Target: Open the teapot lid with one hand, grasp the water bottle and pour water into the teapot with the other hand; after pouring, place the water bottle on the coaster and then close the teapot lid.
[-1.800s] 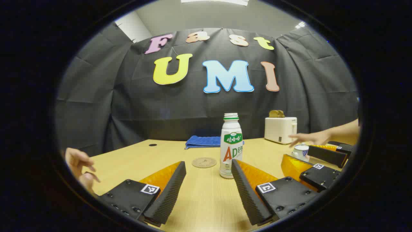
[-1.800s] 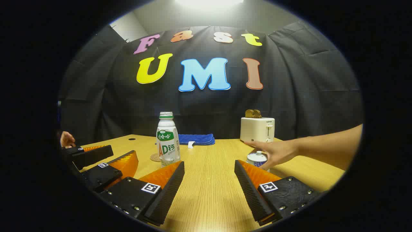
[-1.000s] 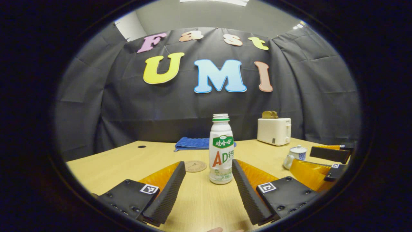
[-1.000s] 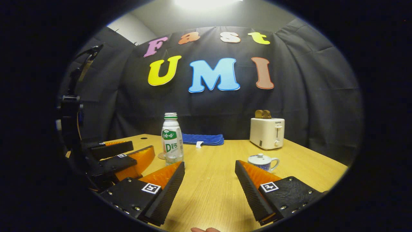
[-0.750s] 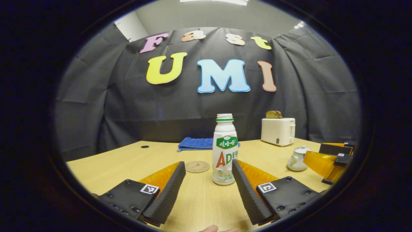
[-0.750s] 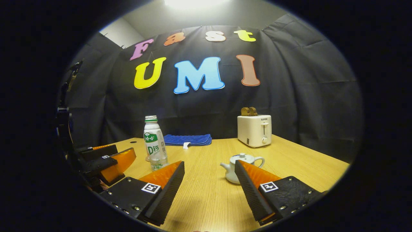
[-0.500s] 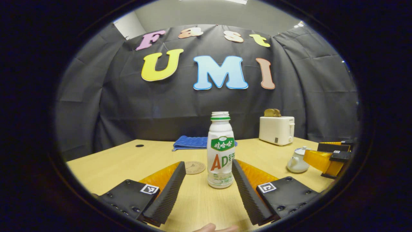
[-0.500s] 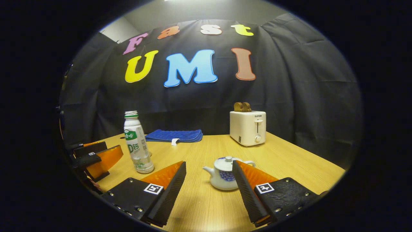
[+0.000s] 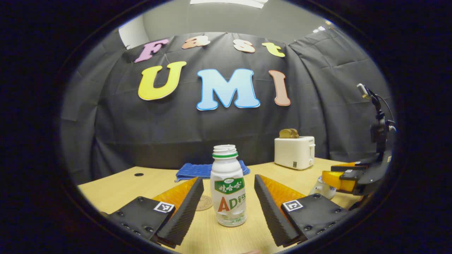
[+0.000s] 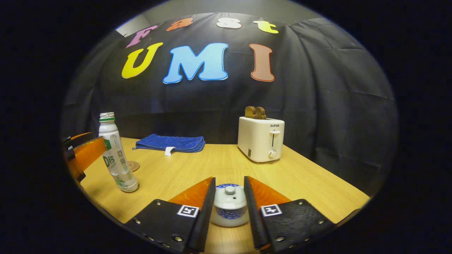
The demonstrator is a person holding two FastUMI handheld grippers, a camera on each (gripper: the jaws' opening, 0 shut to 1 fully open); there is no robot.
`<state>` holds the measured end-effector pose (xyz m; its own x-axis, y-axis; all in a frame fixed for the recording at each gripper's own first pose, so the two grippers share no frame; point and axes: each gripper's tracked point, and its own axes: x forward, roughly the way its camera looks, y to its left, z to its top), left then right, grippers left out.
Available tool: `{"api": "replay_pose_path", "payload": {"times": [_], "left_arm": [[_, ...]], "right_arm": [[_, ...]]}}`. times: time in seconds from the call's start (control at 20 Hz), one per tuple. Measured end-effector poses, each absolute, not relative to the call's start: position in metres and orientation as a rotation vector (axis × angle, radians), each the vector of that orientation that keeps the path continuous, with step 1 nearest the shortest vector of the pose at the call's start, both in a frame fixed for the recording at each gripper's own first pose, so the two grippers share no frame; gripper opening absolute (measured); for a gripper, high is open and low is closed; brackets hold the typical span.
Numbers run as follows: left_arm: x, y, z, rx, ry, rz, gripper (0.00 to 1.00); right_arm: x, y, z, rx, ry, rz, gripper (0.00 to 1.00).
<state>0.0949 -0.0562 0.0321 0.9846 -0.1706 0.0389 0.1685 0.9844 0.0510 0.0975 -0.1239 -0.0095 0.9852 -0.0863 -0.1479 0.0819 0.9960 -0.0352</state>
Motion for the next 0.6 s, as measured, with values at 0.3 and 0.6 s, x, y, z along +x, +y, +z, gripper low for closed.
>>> {"api": "replay_pose_path", "payload": {"times": [0.3,0.6], "left_arm": [[0.093,-0.053,0.021,0.028,-0.015,-0.179,1.00],[0.101,-0.059,0.007,0.009,0.013,-0.173,0.92]], "right_arm": [[0.101,-0.130,-0.007,-0.069,0.148,-0.130,0.06],[0.081,-0.110,0.029,-0.118,-0.016,-0.071,0.06]]}}
